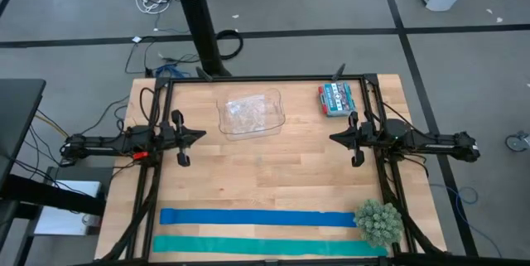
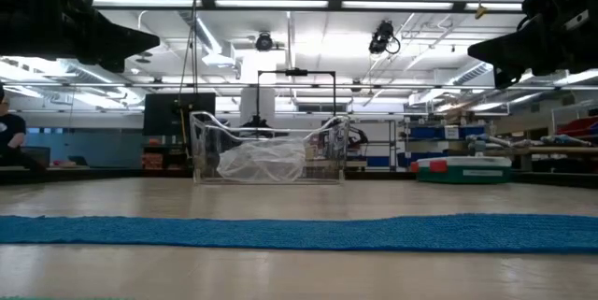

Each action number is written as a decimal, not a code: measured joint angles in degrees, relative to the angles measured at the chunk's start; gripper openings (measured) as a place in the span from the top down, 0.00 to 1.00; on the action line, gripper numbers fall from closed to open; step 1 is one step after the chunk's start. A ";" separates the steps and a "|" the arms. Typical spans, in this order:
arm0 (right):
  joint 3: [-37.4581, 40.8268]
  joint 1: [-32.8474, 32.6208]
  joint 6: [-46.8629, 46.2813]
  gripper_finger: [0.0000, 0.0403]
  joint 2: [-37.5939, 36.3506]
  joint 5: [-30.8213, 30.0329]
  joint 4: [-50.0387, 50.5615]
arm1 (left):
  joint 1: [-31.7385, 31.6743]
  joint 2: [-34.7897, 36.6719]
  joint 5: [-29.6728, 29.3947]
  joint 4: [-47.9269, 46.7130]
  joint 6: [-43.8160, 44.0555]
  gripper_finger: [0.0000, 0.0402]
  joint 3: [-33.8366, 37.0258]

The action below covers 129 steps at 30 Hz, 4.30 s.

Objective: Roll bandage

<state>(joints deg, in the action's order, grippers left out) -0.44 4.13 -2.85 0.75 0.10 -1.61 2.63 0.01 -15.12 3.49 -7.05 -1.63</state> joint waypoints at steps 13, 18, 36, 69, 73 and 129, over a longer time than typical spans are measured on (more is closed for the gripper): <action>0.00 -0.01 0.00 1.00 0.00 0.00 0.00 | 0.02 0.00 1.10 7.11 40.77 0.99 -0.02; 0.01 0.00 0.00 0.99 0.00 0.00 0.00 | 0.02 0.00 -0.06 12.55 57.73 0.99 -0.02; -0.72 0.15 -27.43 1.00 -0.02 -7.01 -26.33 | 0.02 0.00 -0.28 18.40 63.21 0.99 -0.02; -43.70 0.10 -34.60 0.99 49.08 -0.66 -26.50 | 0.00 -3.54 -7.95 15.30 48.13 0.99 -17.04; -49.16 0.12 -33.12 1.00 55.20 2.98 -26.49 | 0.00 -9.59 -7.12 5.41 41.17 0.99 -28.53; -87.94 -7.76 -17.54 1.00 90.18 23.74 28.88 | 34.73 -73.62 28.92 -80.17 42.32 0.99 -84.39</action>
<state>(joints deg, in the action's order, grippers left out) -88.38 -3.63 -20.40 90.94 23.84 27.27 37.36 -73.61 13.80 -76.69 35.27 -86.02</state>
